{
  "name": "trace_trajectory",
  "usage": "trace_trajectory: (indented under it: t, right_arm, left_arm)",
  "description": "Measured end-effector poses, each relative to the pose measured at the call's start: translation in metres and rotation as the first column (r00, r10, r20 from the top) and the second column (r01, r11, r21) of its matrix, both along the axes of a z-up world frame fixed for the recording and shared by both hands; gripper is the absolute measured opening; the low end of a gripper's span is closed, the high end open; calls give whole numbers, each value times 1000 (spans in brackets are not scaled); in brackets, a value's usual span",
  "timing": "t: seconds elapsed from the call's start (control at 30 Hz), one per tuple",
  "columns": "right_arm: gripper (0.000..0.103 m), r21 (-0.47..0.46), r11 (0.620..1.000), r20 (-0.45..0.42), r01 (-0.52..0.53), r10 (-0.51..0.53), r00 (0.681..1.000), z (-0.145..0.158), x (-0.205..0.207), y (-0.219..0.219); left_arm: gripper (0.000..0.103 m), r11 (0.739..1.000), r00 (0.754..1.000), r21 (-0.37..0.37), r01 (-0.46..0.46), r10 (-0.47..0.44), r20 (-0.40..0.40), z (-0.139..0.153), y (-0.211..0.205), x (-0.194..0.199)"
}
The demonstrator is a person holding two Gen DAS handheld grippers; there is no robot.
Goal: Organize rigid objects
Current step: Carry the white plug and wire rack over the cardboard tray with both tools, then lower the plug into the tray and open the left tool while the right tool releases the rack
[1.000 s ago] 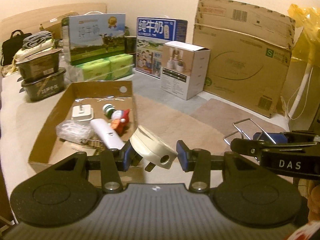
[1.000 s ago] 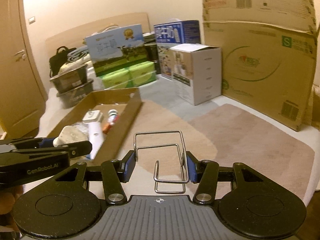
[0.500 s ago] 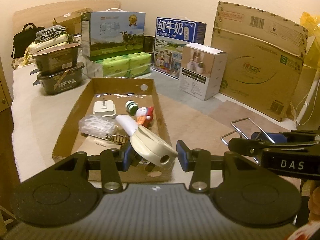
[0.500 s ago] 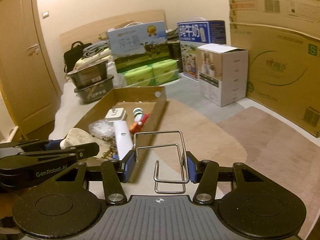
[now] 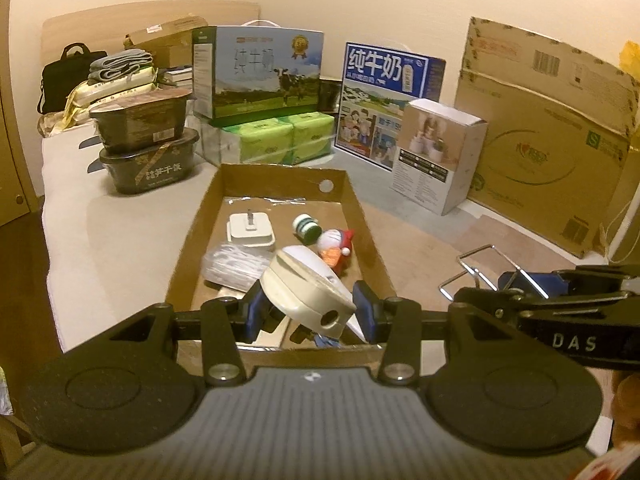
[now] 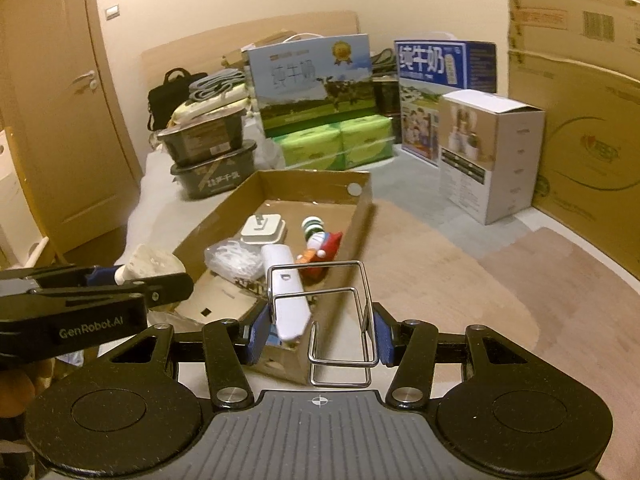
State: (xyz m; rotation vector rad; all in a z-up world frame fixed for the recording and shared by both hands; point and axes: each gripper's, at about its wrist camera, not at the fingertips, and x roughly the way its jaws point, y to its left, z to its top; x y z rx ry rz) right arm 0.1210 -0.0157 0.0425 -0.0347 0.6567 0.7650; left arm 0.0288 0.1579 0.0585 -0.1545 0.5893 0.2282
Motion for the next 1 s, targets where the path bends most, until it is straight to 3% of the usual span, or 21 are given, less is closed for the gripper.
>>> trace_trajectory:
  t: [0.5,1.0]
  right_arm:
    - [52,-12,999,12,-49,49,999,4,34,51]
    - [52,-4,998,-5,-66,66,998,-4,132,107]
  left_arm:
    - [42,1000,1000,-19,-6,6,-9,0,46,30]
    - [42,998,998,-6,54,-55,-39,-10,97,120]
